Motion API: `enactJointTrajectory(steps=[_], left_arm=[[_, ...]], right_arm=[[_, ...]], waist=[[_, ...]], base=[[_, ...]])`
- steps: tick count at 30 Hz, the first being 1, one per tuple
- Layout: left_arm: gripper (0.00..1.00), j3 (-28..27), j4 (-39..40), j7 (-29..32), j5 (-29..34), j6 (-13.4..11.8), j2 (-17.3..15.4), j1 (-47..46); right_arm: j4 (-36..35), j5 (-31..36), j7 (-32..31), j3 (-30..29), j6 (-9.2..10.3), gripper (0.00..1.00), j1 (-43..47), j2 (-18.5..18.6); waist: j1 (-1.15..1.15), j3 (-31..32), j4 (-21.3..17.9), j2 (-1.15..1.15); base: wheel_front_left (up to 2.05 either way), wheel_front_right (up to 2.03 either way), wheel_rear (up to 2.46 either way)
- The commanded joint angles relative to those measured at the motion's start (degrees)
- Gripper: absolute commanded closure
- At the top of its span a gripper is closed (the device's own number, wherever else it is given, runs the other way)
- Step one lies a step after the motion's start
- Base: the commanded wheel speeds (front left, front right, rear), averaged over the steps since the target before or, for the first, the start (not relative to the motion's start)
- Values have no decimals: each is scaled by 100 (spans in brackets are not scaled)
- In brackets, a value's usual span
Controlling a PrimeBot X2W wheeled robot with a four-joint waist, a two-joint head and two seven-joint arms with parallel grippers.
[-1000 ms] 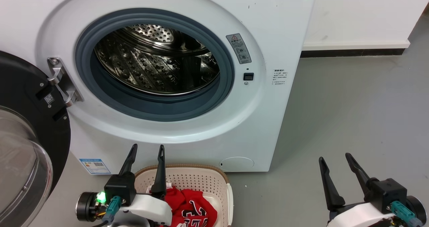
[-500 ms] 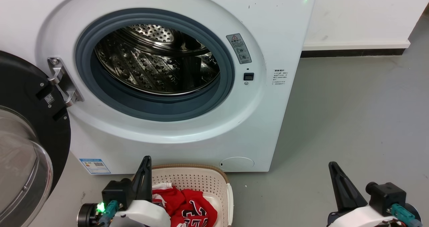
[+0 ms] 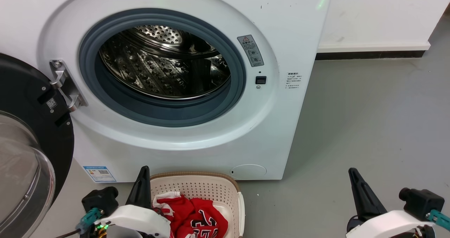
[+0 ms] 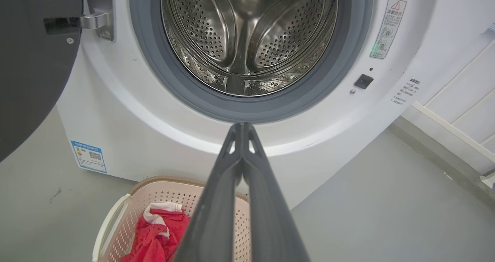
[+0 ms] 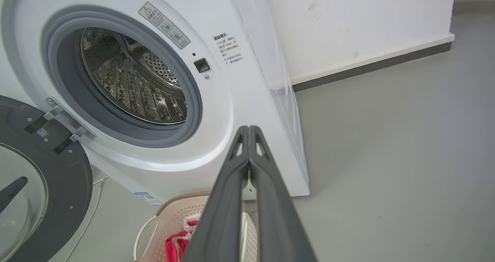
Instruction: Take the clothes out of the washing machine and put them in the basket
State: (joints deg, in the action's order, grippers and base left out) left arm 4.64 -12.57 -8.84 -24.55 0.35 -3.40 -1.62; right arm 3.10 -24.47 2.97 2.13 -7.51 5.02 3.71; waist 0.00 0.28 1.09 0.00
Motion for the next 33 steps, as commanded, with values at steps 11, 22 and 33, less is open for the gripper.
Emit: enactJointTrajectory(steps=[11,22,33], left_arm=[[100,-216,45,256,-1192,134,3,-227],[100,-352,19,450,-2036,224,10,-271],[100,-488,-9,643,-2871,316,18,-323]], right_arm=[[123,-1286,-85,-70,0,100,-329,94],[262,-2176,-157,-121,0,100,-457,119],[401,-3043,-244,-188,0,100,-586,134]], waist=[[0,-5,-12,0],[0,-9,-22,0],[0,-14,-33,0]], base=[[0,0,0],[0,0,0],[0,0,0]])
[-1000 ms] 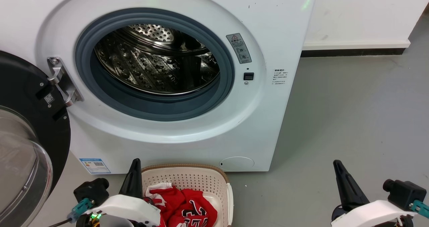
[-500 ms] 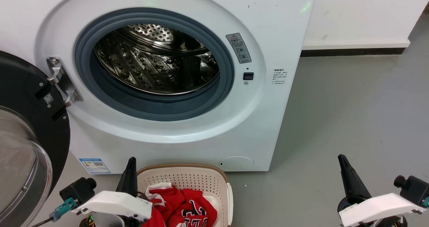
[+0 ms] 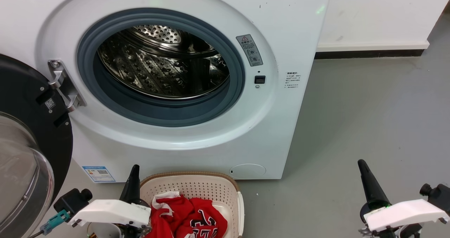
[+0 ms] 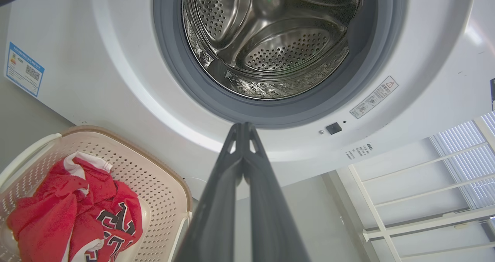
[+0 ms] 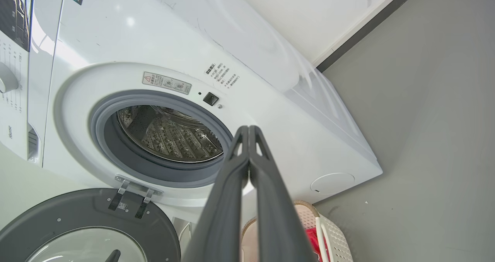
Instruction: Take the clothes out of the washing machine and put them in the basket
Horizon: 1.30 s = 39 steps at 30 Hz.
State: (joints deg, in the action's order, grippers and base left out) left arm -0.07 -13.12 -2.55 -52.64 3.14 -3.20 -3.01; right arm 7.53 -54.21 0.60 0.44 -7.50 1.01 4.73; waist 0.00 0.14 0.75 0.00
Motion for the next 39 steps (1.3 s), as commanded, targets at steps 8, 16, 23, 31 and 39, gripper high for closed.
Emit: enactJointTrajectory(steps=[8,16,23,31,39], left_arm=[[100,-114,27,142,-614,98,3,-198],[100,-203,6,278,-1185,157,7,-235],[100,-277,-10,374,-1602,206,11,-259],[100,-348,-24,482,-2047,249,15,-268],[100,-416,-41,573,-2464,296,20,-286]], right_arm=[[56,-641,-66,-69,0,100,-258,36],[152,-1222,-140,-124,0,100,-331,38],[228,-1647,-192,-170,0,100,-409,35],[299,-2097,-255,-223,0,100,-471,30],[377,-2513,-305,-272,1,100,-527,21]], waist=[[0,-3,-8,0],[0,-7,-17,0],[0,-10,-24,0],[0,-13,-32,0],[0,-17,-40,0]], base=[[0,0,0],[0,0,0],[0,0,0],[0,0,0],[0,0,0]])
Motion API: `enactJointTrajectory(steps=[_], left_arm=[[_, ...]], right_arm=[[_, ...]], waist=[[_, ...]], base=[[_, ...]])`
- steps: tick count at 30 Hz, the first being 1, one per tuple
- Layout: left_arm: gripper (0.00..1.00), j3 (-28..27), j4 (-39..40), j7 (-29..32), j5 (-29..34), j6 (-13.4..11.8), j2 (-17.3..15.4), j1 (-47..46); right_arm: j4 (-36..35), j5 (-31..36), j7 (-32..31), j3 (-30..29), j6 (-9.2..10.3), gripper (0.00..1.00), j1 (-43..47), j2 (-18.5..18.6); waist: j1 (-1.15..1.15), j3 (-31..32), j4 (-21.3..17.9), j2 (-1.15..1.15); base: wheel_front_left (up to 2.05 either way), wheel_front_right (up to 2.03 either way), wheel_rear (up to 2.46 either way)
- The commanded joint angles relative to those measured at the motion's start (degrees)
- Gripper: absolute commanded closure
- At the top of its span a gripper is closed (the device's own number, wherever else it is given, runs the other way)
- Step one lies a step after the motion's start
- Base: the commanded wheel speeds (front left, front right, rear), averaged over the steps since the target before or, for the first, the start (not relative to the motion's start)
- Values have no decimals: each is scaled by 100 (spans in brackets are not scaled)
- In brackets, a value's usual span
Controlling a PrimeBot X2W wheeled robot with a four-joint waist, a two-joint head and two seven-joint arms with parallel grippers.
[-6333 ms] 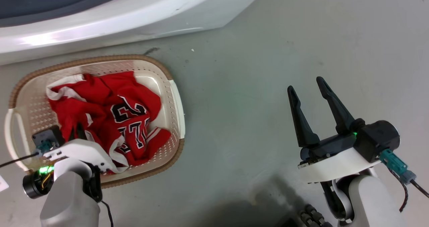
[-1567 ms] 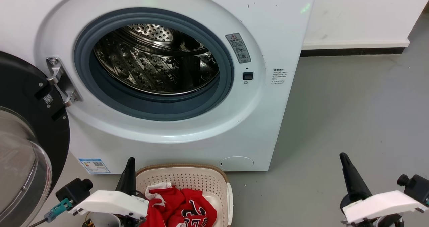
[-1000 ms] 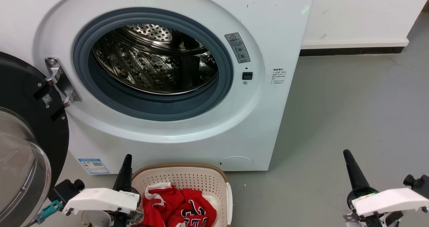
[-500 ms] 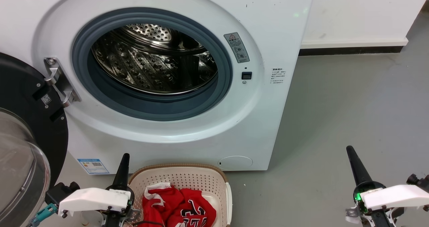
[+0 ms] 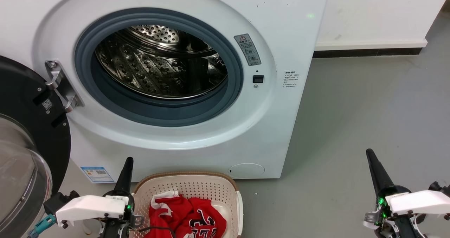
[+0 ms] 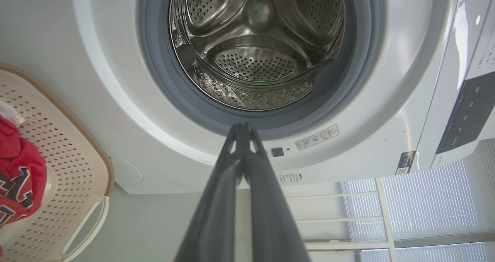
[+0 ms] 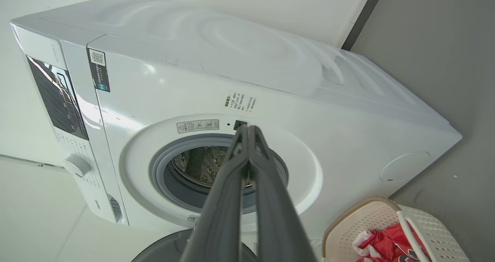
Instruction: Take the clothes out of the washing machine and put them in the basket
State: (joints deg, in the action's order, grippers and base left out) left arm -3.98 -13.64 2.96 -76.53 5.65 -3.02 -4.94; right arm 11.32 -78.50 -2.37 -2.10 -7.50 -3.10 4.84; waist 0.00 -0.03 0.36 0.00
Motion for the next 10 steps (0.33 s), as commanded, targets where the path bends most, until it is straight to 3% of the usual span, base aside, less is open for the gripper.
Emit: enactJointTrajectory(steps=[1,10], left_arm=[[100,-33,9,34,-123,49,2,-95],[100,-108,-7,135,-557,97,7,-122]], right_arm=[[6,-131,-17,-23,1,100,-117,9],[86,-563,-80,-77,1,100,-199,-3]], waist=[[0,-1,-1,0],[0,-4,-10,0]], base=[[0,0,0],[0,0,0]])
